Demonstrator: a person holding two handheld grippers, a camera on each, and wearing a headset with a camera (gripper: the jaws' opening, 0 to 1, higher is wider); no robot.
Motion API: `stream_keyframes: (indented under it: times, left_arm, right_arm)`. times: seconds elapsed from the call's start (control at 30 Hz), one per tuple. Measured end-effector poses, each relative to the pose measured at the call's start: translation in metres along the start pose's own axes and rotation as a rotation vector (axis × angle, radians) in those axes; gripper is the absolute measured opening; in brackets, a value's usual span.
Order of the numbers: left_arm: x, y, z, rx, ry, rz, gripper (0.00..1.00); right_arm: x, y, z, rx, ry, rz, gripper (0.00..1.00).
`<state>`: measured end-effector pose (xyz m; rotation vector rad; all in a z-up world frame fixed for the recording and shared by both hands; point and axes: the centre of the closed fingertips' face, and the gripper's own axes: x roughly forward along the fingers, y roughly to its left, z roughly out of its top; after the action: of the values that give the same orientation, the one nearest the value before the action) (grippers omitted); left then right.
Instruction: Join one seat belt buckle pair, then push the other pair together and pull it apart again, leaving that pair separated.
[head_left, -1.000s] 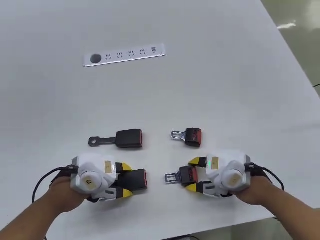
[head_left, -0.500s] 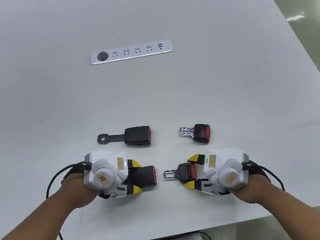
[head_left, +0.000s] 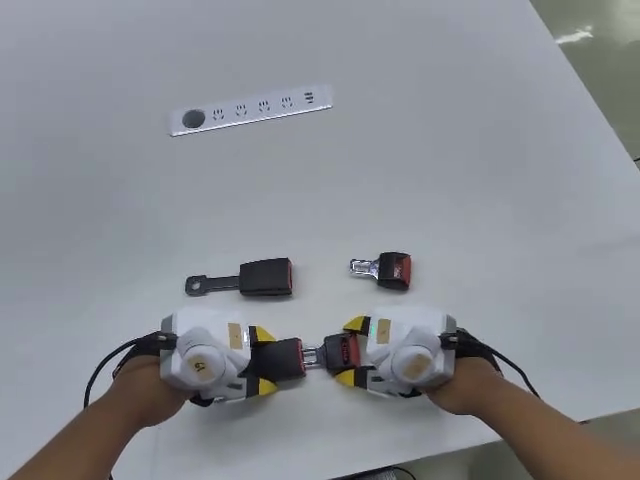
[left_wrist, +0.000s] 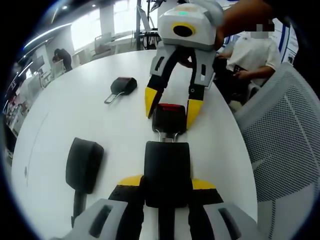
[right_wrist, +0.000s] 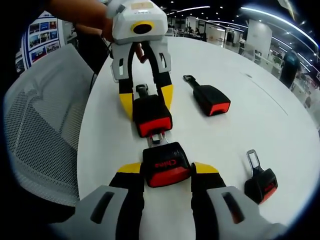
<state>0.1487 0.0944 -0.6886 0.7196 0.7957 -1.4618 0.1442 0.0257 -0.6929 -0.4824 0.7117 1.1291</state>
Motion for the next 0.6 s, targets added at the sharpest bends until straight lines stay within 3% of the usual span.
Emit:
stream_keyframes:
  times: [0.6]
  left_arm:
    - [0.003, 0.0012, -0.0027, 0.027, 0.016, -0.019, 0.33]
  right_arm:
    - [0.0056, 0.0018, 0.0081, 0.015, -0.001, 0.0, 0.33]
